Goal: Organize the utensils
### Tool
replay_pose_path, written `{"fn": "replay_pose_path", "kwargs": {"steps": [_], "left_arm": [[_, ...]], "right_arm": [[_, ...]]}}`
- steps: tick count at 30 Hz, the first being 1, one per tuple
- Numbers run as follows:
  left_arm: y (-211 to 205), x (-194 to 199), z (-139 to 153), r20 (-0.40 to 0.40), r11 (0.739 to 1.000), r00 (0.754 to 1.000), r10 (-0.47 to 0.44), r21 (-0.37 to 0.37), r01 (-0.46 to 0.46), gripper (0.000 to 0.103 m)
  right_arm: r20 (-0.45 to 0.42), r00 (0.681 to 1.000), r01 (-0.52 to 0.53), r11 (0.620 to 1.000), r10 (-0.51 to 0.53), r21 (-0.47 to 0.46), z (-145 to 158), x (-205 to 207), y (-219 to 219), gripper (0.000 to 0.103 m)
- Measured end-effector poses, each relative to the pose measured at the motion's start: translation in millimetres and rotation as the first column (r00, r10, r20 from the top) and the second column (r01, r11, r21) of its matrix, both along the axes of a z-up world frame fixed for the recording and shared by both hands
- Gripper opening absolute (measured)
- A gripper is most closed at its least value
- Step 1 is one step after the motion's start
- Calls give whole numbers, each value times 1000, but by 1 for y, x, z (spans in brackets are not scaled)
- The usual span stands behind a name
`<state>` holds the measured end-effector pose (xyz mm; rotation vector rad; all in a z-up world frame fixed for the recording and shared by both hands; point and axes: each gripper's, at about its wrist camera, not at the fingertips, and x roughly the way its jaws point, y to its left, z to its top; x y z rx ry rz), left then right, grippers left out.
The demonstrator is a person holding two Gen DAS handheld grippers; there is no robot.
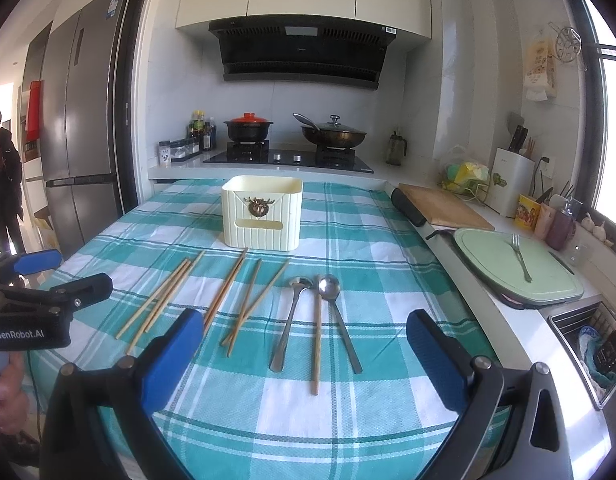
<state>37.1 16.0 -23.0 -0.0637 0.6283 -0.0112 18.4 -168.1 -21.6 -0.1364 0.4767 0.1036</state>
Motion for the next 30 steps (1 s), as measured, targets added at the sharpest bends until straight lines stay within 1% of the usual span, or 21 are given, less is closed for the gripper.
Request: {"fn": "replay_pose_path", "kwargs": {"steps": [4, 8, 12, 15, 17, 23, 26, 30], "left_arm": [[24, 14, -9, -28, 999, 999, 38, -13, -39, 103], [47, 37, -27, -80, 999, 996, 44, 4, -44, 103], [67, 70, -52, -141, 999, 989, 44, 37, -39, 103], [80, 98, -75, -203, 998, 978, 47, 59, -36, 103], [84, 111, -87, -242, 996, 969, 55, 76, -38, 103], [88, 130, -108, -300, 998, 954, 19, 68, 2, 103], [86, 139, -117, -318, 995, 948, 12, 102, 21, 103], [91, 153, -130, -347, 991, 937, 34, 132, 13, 103]], "right_arm": [[-21, 1000, 5, 1000, -4, 6, -5, 6, -2, 103], [-51, 999, 12, 1000, -11, 17, -11, 15, -5, 103], [-74, 997, 22, 999, -19, 33, -16, 24, -10, 103], [-92, 995, 47, 997, -42, 55, -19, 32, -20, 103], [-98, 993, 73, 996, -67, 60, -21, 38, -27, 103], [-115, 985, 138, 989, -131, 53, -24, 51, -46, 103], [-120, 983, 146, 988, -139, 49, -25, 56, -50, 103], [-120, 985, 131, 990, -124, 56, -26, 62, -54, 103]]}}
